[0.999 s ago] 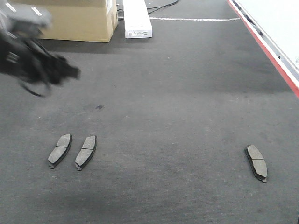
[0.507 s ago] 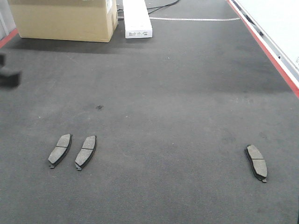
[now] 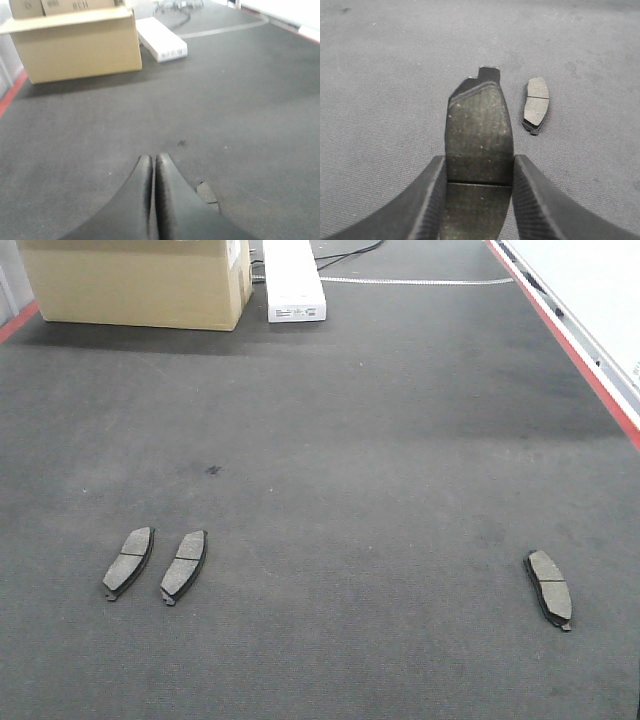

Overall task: Move and align brake pads A on conveyor
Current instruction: 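Open the left gripper and lift it away from the placed pad, then lower the right gripper's pad beside the pad nearest the right arm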

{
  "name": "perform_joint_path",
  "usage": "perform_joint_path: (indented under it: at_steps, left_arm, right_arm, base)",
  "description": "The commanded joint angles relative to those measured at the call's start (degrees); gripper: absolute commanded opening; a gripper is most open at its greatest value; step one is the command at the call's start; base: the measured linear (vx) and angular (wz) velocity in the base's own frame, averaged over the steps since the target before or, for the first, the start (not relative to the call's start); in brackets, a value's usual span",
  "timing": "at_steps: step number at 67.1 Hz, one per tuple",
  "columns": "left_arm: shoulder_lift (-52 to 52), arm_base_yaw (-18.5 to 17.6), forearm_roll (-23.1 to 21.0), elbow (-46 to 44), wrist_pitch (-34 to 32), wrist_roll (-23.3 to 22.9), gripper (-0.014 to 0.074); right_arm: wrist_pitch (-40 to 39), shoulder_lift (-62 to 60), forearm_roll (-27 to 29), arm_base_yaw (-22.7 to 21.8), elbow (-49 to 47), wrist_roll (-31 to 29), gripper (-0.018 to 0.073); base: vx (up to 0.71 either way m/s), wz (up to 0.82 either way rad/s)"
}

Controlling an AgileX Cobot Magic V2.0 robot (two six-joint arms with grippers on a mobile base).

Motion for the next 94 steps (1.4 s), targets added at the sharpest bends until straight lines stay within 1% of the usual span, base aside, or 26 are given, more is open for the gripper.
perform_joint_path:
  at_steps: [1, 13, 59, 65, 73, 94]
  left_arm:
    - [-2.2, -0.1, 0.7, -0.4, -2.4, 0.0, -0.0007]
    - [-3.7, -0.1, 0.7, 0.0, -1.8, 0.0, -0.0006]
    - [-3.7, -0.1, 0.6, 0.0, -2.0, -0.1, -0.0006]
    - [-3.7, -0.1, 0.6, 0.0, -2.1, -0.1, -0.0006]
    - [-3.7, -0.1, 0.6, 0.0, -2.1, -0.1, -0.0006]
    - [-3.7, -0.1, 0.6, 0.0, -2.1, -0.1, -0.0006]
  right_arm:
    - [-5.0, 0.5, 0.2, -0.1, -1.7, -0.5, -0.0004]
    - [-5.0, 0.5, 0.2, -0.1, -1.7, -0.5, -0.0004]
    - [-5.2, 0.5, 0.2, -0.1, -1.7, -0.4, -0.0004]
    - [-5.3, 0.5, 1.5, -0.1, -1.7, -0.1, -0.0004]
    - [-5.3, 0.5, 1.6, -0.1, -1.7, 0.0, -0.0004]
    - [-10.4, 0.9, 1.7, -0.1, -1.8, 0.7, -0.0004]
  base:
    - [0.0, 0.0]
    - [0.0, 0.0]
    - [0.0, 0.0]
    - [0.0, 0.0]
    - [0.0, 0.0]
    - [0.0, 0.0]
